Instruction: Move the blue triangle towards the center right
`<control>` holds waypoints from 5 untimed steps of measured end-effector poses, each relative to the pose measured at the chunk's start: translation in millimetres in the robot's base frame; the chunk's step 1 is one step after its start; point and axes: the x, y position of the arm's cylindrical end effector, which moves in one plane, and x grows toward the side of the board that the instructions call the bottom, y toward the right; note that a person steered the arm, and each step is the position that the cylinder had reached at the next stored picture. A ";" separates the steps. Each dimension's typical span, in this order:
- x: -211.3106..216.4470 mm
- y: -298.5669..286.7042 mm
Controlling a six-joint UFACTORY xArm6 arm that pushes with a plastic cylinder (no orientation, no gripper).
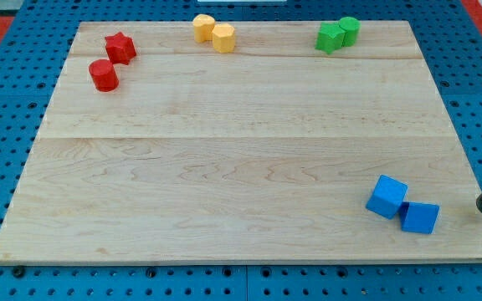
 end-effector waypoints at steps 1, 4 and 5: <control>0.0 0.0; 52.9 13.4; 50.5 -45.2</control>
